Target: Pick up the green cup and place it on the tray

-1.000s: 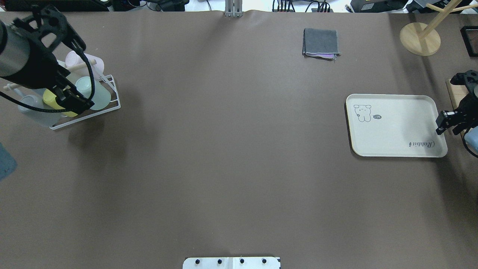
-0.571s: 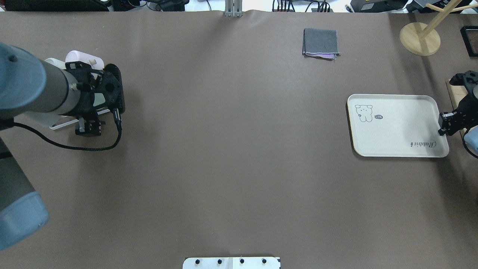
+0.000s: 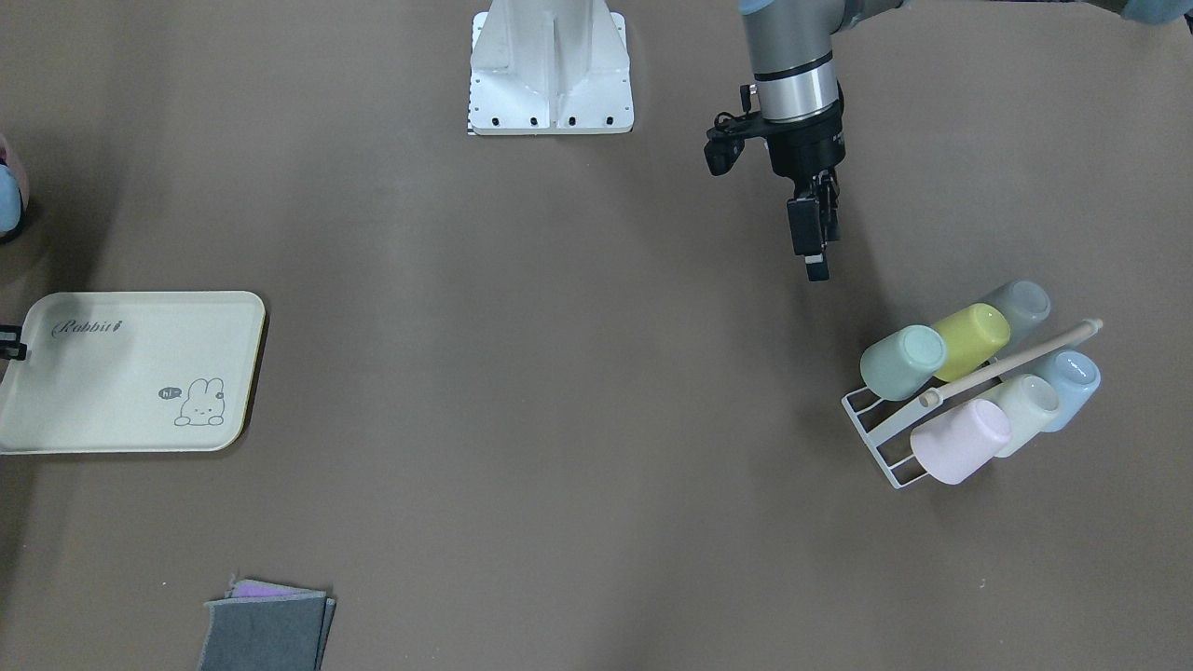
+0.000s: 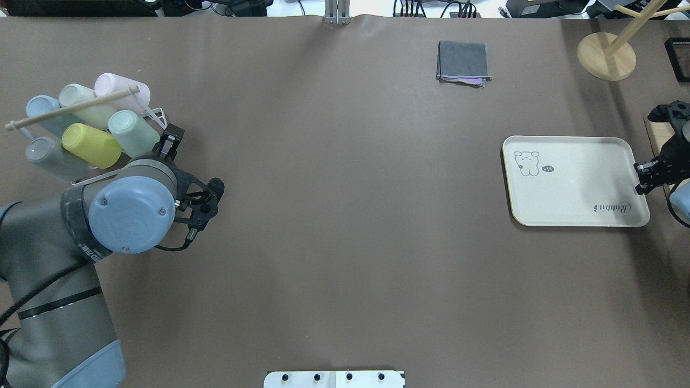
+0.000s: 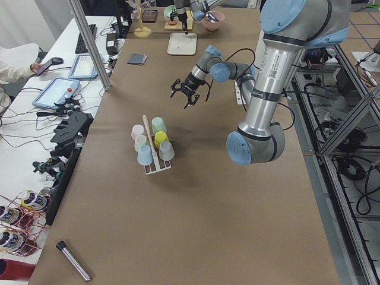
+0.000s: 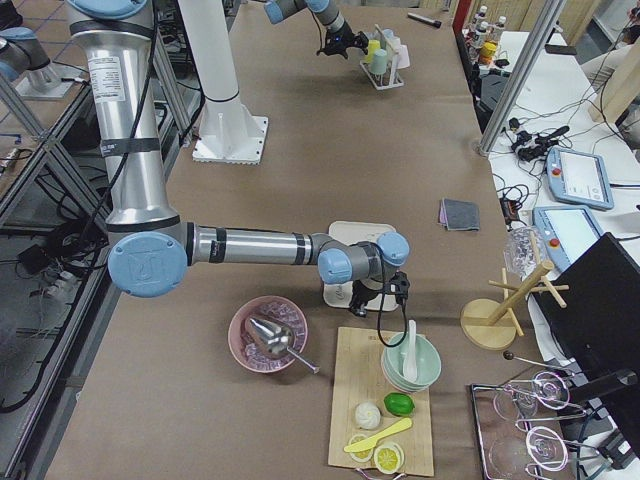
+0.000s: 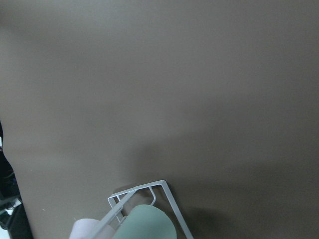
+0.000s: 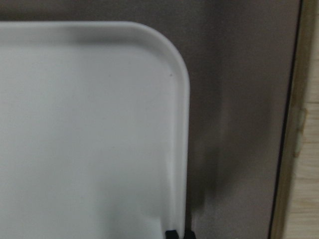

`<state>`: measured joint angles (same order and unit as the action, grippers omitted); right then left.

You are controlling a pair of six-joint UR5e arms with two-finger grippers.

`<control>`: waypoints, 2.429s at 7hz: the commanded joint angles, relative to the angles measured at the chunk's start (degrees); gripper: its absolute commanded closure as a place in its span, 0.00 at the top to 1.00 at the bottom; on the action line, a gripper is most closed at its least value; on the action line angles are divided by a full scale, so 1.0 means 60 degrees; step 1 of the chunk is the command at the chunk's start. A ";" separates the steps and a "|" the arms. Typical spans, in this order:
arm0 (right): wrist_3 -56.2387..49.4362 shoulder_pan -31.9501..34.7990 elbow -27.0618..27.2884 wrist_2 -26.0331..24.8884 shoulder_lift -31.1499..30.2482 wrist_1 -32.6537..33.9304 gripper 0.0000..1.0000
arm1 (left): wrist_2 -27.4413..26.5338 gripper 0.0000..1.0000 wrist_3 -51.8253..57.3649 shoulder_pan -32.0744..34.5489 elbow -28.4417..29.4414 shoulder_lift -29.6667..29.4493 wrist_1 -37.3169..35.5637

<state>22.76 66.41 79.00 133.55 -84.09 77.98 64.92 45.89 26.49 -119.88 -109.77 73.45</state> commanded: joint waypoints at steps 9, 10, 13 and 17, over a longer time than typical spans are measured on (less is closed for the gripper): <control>0.1104 0.1368 0.0966 0.2848 -0.0106 -0.0618 0.00 | -0.5219 0.99 0.1478 -0.0767 0.3569 -0.0146 -0.0216; 0.1867 0.1107 0.1477 0.2849 -0.0004 -0.0633 0.00 | -0.5297 0.99 0.1434 -0.0767 0.3718 -0.0162 -0.0216; 0.3450 -0.0633 0.2332 0.2150 0.0796 -0.0648 0.00 | -0.5312 0.99 0.1419 -0.0753 0.3939 -0.0001 -0.0201; 0.5198 -0.2554 0.2434 0.1283 0.2440 -0.0648 0.00 | -0.5341 0.99 0.1287 -0.0665 0.4174 0.0014 -0.0187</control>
<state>51.85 53.92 93.05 142.46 -71.71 74.11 33.00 53.64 22.20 -95.00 -109.74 72.33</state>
